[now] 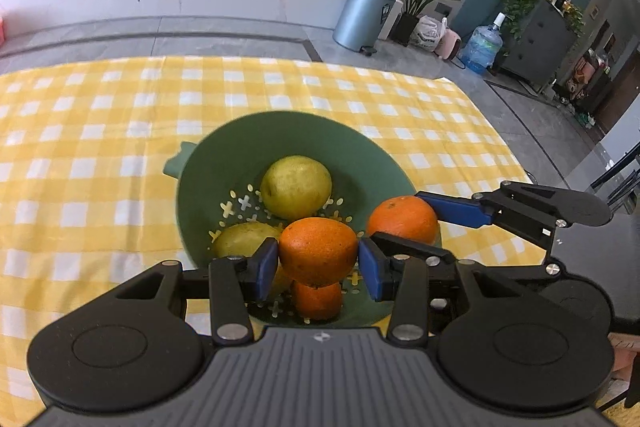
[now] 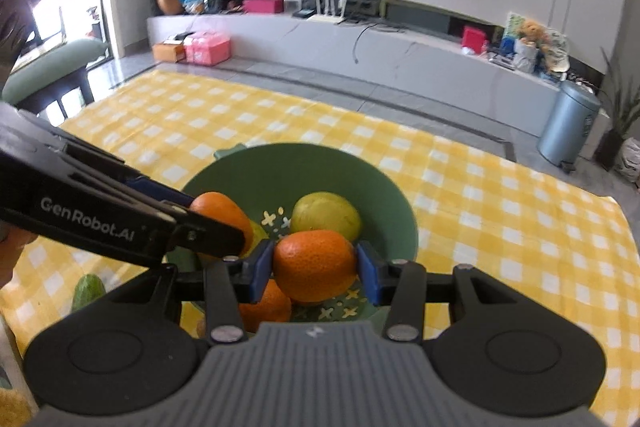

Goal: Organize fruits
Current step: 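Open both tools to drop the mandarins into the colander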

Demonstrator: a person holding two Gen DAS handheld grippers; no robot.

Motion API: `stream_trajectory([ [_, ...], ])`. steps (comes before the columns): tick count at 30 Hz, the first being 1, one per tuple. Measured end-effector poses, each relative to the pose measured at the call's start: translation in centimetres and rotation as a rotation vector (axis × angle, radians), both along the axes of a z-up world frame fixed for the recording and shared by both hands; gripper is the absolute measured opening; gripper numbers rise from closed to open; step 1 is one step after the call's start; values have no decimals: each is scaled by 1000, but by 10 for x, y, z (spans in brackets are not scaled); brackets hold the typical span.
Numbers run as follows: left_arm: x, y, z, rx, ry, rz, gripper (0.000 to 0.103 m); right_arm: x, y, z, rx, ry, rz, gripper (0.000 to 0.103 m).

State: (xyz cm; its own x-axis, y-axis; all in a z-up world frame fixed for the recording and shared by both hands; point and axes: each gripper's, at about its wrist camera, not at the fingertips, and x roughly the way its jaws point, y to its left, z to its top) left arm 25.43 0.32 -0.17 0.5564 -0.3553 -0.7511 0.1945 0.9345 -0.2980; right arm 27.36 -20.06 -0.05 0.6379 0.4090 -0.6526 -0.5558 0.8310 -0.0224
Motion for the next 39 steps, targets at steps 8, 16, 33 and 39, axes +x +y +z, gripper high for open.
stream_trajectory([
  [8,19,-2,-20,-16,68,2,49,20,13,-17,-85,12,46,43],
  [16,29,-1,-24,-38,82,8,50,31,17,-31,-132,33,50,43],
  [33,29,-13,-17,2,14,-7,66,30,22,-41,-169,76,67,44],
  [39,20,-9,-5,0,-24,-2,68,25,19,-28,-152,40,51,54],
])
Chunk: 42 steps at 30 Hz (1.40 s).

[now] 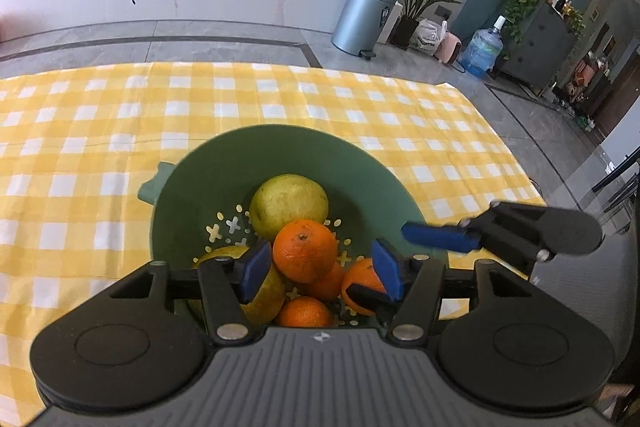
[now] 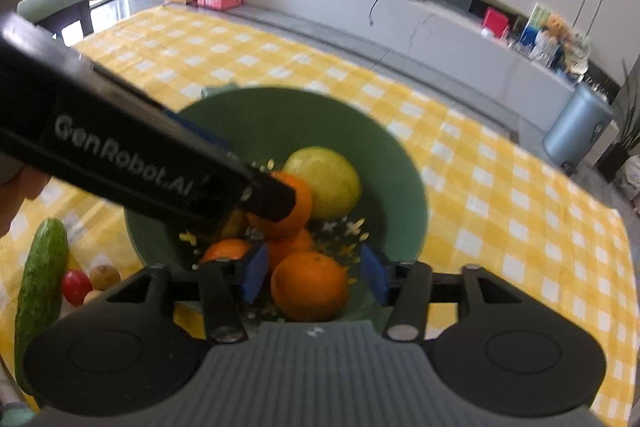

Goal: Organize fruits
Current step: 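Open both tools to drop the mandarins into the colander, then withdraw both tools from the colander toward the small brown fruits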

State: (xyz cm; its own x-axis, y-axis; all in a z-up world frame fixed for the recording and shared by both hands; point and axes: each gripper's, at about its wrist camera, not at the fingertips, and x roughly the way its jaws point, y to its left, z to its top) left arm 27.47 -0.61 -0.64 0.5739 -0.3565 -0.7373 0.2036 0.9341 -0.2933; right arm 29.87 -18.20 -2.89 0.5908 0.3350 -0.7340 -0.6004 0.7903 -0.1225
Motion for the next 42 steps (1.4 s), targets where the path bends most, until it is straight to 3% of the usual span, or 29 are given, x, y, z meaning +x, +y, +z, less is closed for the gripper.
stream_trajectory([
  [11,-39,2,30,78,-87,-69,68,-32,-8,23,111,-53,-83,59],
  [22,-92,16,44,130,-177,-114,68,-91,-24,30,261,-133,-281,65],
  [29,-109,32,26,114,-142,-131,68,-132,-21,17,326,-143,-347,65],
  [34,-117,47,11,109,-111,-123,68,-151,-11,0,316,-143,-341,65],
  [41,-117,60,-12,126,-21,-108,62,-152,-3,-26,287,-46,-328,63],
  [42,-116,60,-15,122,-16,-112,62,-151,-1,-29,281,-33,-322,59],
])
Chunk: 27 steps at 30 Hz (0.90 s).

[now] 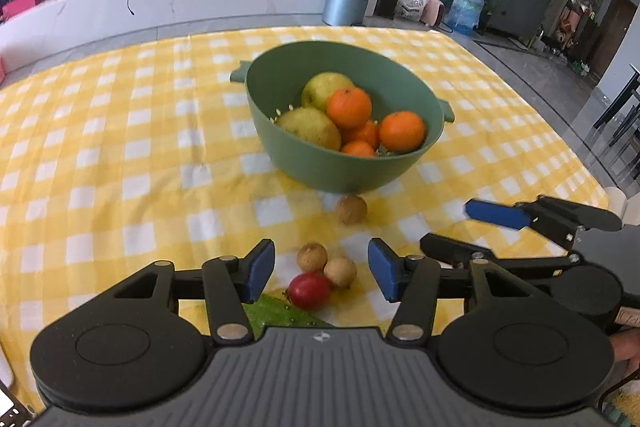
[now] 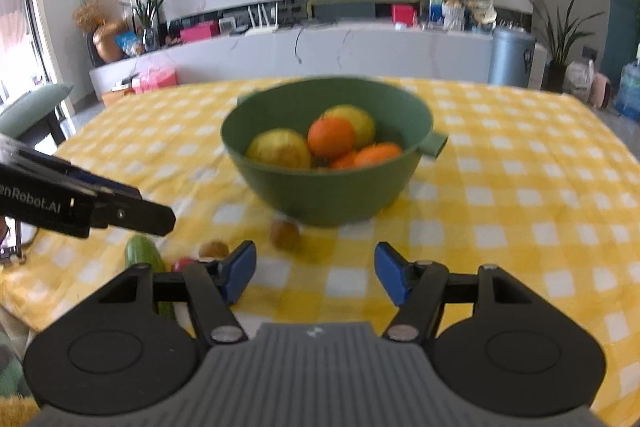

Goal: Organize fruits
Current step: 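Withdraw both tools from the colander toward the small brown fruits, then grasp a small brown fruit with the right tool while the left tool grasps another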

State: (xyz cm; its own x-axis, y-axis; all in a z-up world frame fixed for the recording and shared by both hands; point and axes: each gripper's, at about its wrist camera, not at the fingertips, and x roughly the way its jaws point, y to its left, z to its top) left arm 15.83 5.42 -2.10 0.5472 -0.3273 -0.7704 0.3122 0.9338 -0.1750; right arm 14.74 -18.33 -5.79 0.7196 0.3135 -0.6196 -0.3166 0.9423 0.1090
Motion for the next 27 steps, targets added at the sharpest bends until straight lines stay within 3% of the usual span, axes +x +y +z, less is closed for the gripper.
stream_trajectory([
  [2,0,-1,-4,1,7,-14,59,2,4,-5,-12,21,23,52],
  [9,-5,-14,-19,87,26,-88,53,3,8,-9,-21,36,64,47],
  [13,-9,-16,-18,86,30,-128,53,-3,7,-8,27,88,100,42],
  [19,-7,-14,-20,102,44,-102,53,-16,14,-14,56,157,154,32],
  [27,-6,-9,-21,83,53,-89,53,-18,17,-21,78,223,187,30],
])
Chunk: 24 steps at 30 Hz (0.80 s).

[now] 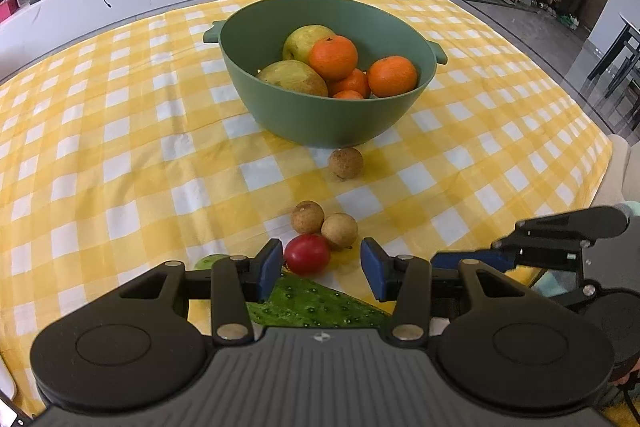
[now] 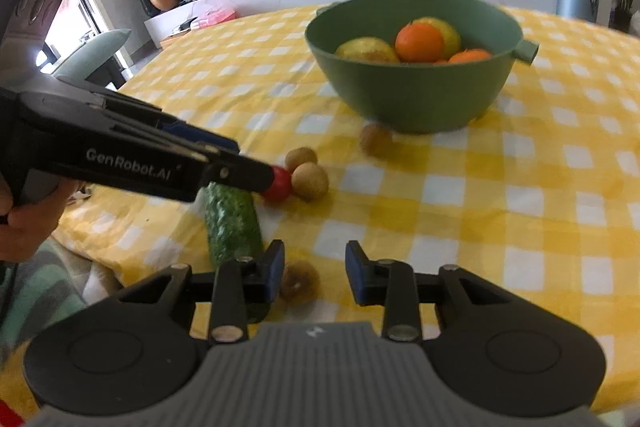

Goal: Organize fruits
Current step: 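Grasp a small brown fruit with the right tool while the left tool grasps another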

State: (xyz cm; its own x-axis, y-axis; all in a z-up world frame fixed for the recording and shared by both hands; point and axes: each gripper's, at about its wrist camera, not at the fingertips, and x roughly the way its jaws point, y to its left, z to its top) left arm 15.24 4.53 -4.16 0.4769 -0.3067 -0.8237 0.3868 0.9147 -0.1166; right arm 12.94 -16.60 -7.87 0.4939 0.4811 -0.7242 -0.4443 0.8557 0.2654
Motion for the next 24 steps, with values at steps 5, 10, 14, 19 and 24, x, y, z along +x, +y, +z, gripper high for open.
stream_trajectory([
  [5,0,-2,0,1,1,-7,53,0,0,-5,8,58,11,30],
  [10,-2,-5,0,-6,-8,-21,53,4,-4,-7,57,100,7,19],
  [14,-5,-15,-1,1,-49,-44,52,5,-7,-6,65,88,-25,19],
  [19,-8,-29,-5,23,-95,-90,43,11,-21,1,46,24,-154,19],
  [24,-8,-44,-15,123,-133,-106,42,16,-25,1,-1,3,-235,19],
])
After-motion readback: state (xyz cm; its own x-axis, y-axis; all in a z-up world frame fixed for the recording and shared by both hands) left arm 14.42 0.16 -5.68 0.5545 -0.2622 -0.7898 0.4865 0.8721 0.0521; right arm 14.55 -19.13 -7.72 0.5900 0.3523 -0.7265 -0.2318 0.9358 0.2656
